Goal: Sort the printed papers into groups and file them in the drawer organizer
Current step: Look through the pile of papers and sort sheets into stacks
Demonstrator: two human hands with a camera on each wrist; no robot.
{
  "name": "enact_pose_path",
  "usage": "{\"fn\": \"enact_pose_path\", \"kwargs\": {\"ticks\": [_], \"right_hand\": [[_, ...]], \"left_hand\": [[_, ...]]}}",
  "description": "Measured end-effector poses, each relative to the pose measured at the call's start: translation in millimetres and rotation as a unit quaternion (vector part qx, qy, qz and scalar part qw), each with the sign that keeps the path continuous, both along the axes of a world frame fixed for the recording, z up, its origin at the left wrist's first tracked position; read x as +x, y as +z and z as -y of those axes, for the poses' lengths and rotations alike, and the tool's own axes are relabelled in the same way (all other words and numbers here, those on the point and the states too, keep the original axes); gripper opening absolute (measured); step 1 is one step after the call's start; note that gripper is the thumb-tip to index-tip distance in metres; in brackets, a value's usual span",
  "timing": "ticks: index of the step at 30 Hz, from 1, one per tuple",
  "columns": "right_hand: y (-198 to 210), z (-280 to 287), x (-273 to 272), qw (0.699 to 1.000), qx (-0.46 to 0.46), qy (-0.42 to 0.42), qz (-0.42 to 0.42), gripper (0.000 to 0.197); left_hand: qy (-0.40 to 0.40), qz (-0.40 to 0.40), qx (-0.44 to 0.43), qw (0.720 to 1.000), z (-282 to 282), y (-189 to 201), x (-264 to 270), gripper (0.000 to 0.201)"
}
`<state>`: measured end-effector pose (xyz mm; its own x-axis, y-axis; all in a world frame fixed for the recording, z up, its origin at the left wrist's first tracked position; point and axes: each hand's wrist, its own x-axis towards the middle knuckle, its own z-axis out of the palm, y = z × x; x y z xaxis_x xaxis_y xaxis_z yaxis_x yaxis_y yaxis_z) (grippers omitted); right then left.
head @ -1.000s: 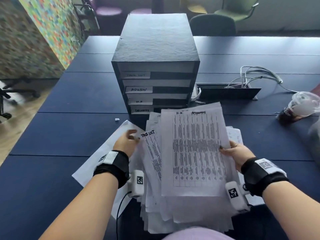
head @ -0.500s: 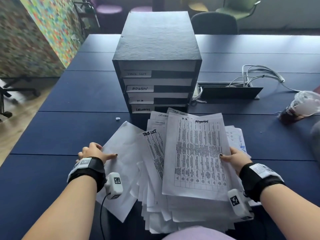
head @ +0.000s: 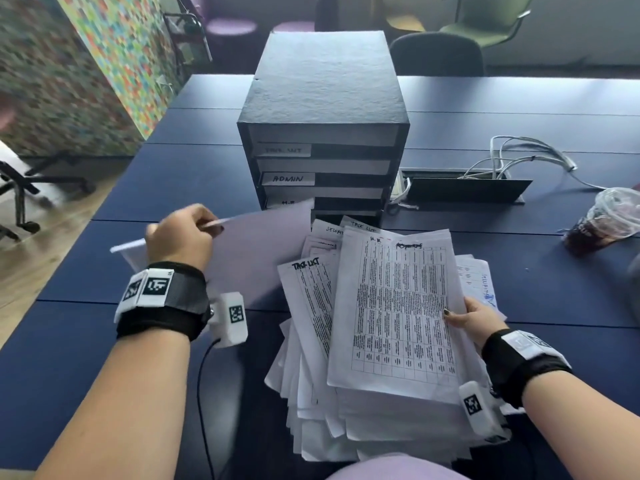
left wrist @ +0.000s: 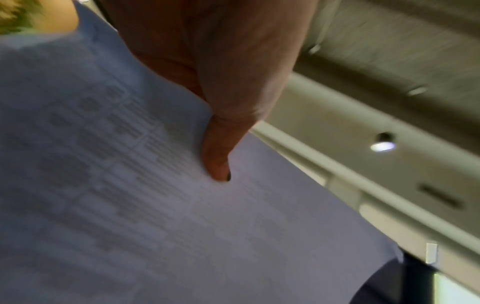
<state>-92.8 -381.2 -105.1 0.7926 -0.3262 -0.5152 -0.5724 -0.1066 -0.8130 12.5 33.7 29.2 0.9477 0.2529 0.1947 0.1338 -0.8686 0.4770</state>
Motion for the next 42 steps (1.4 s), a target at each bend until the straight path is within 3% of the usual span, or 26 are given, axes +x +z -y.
{"fn": "enact_pose_path", "kwargs": {"ticks": [3, 6, 9, 12, 17, 20, 23, 25, 27, 28, 30, 36, 42], "right_hand": [[-2.3, 2.9, 0.5, 1.000, 0.012, -0.009, -0.001, 0.027], [-3.1, 4.3, 0.1, 1.000, 0.026, -0.010, -0.002, 0.027], [-2.2, 5.5, 0.0, 0.999, 0.040, -0.009, -0.010, 0.026], [-0.8, 5.7, -0.7, 0.998, 0.058, -0.017, -0.008, 0.028], [-14.4, 14.1, -0.8, 0.999, 0.039, -0.031, 0.000, 0.032], [-39.0, 29.3, 0.6, 0.998, 0.053, -0.021, 0.004, 0.045], [-28.3, 22.7, -1.0, 0.998, 0.061, -0.015, -0.006, 0.044], [-11.7, 13.4, -2.3, 0.997, 0.068, -0.022, -0.005, 0.032], [-4.2, 9.5, -2.6, 0.998, 0.059, -0.017, -0.004, 0.032], [-2.8, 8.2, -2.8, 0.998, 0.053, -0.016, -0.002, 0.033], [-3.4, 8.9, -2.7, 0.999, 0.043, -0.013, 0.006, 0.034], [11.8, 23.7, 4.3, 0.999, 0.002, -0.005, 0.047, 0.028], [84.8, 37.0, 24.5, 0.985, -0.060, 0.015, 0.164, 0.027]], "left_hand": [[-0.078, 0.147, -0.047, 0.985, 17.4, 45.1, -11.5, 0.008], [-0.146, 0.204, -0.150, 0.956, 38.8, 65.8, -17.8, 0.005], [-0.293, 0.175, -0.214, 0.915, 59.7, 51.9, -25.0, 0.005], [-0.362, 0.077, -0.189, 0.910, 70.8, 6.8, -32.3, 0.023], [-0.255, -0.142, -0.177, 0.940, 68.5, -67.9, -48.8, 0.058], [-0.224, -0.147, -0.198, 0.943, 58.1, -92.0, -57.9, 0.057], [-0.146, -0.151, -0.219, 0.953, 54.3, -98.4, -62.3, 0.040], [-0.085, -0.148, -0.341, 0.924, 55.3, -102.8, -60.3, 0.047], [-0.050, -0.164, -0.464, 0.869, 61.6, -98.2, -61.1, 0.041], [-0.045, -0.172, -0.494, 0.851, 64.2, -94.6, -61.5, 0.034], [-0.051, -0.178, -0.502, 0.845, 66.9, -91.9, -62.0, 0.024], [0.015, -0.096, -0.322, 0.942, 41.8, -93.9, -47.7, 0.048], [0.079, -0.097, -0.301, 0.945, 24.0, -88.6, -41.3, 0.052]]}}
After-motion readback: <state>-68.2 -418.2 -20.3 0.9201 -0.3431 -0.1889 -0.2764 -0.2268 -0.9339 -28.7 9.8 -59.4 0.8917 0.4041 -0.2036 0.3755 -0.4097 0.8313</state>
